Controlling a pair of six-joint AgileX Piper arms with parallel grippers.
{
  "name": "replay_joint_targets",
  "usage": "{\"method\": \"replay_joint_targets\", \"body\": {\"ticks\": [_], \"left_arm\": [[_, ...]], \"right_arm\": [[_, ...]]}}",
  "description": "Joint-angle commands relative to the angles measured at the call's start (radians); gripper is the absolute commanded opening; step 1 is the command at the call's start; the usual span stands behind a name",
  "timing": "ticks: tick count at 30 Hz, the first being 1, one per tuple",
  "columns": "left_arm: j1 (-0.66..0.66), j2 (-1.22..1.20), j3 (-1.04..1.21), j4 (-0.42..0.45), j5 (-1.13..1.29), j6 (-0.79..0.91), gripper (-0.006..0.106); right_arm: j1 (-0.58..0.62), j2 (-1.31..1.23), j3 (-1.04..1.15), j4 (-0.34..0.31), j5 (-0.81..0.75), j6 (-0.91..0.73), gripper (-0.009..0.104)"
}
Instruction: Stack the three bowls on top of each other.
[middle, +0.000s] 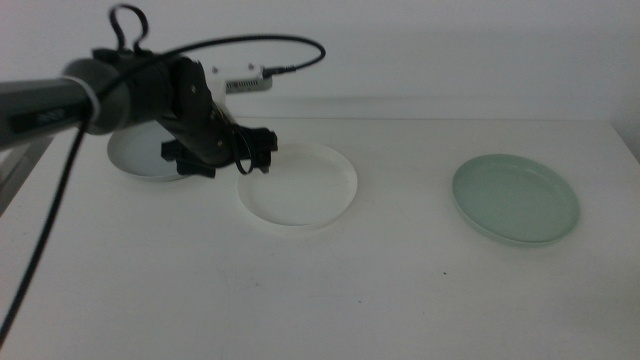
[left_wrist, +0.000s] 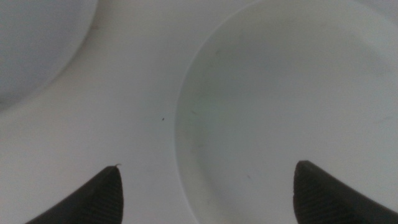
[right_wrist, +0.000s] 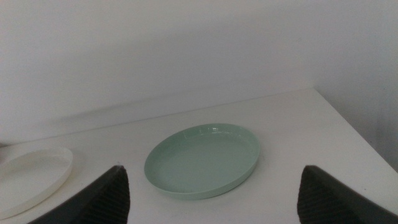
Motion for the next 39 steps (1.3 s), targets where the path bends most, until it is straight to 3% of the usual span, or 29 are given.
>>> {"method": "replay_joint_targets", "body": {"ticks": [1,10,16,20,21,22,25,34,39], "left_arm": [[-0.002,0.033,-0.009,-0.009,-0.031,-0.017,0.094],[-0.002,0.117,-0.01,-0.039,-0.082,-0.017,0.088],[-0.002,0.139,-0.01,-0.047,-0.082,-0.017,0.071],[-0.002,0.142,-0.007,-0.063,-0.082,-0.017,0.047],[-0.002,0.142,-0.007,-0.063,-0.082,-0.017,0.039],[-0.002,0.142,-0.007,-0.046,-0.078,-0.015,0.023],[0.0,0.134,-0.007,-0.042,-0.067,-0.015,-0.002],[-0.006,-0.094,0.021,0.007,0.024,0.044,-0.002],[-0.025,-0.289,0.196,-0.007,-0.12,0.041,-0.002]], "right_arm": [[-0.003,-0.004,0.004,-0.01,-0.007,-0.004,0.092],[-0.003,-0.004,0.004,-0.01,-0.007,-0.004,0.092],[-0.003,-0.004,0.004,-0.01,-0.007,-0.004,0.092],[-0.003,-0.004,0.004,-0.01,-0.007,-0.004,0.092],[-0.003,-0.004,0.004,-0.01,-0.007,-0.004,0.092],[-0.003,-0.004,0.004,-0.01,-0.007,-0.004,0.092],[-0.003,-0.004,0.004,-0.01,-0.007,-0.004,0.092],[-0.003,-0.004,0.004,-0.01,-0.007,-0.004,0.092],[-0.003,-0.004,0.004,-0.01,-0.007,-0.004,0.092]]}}
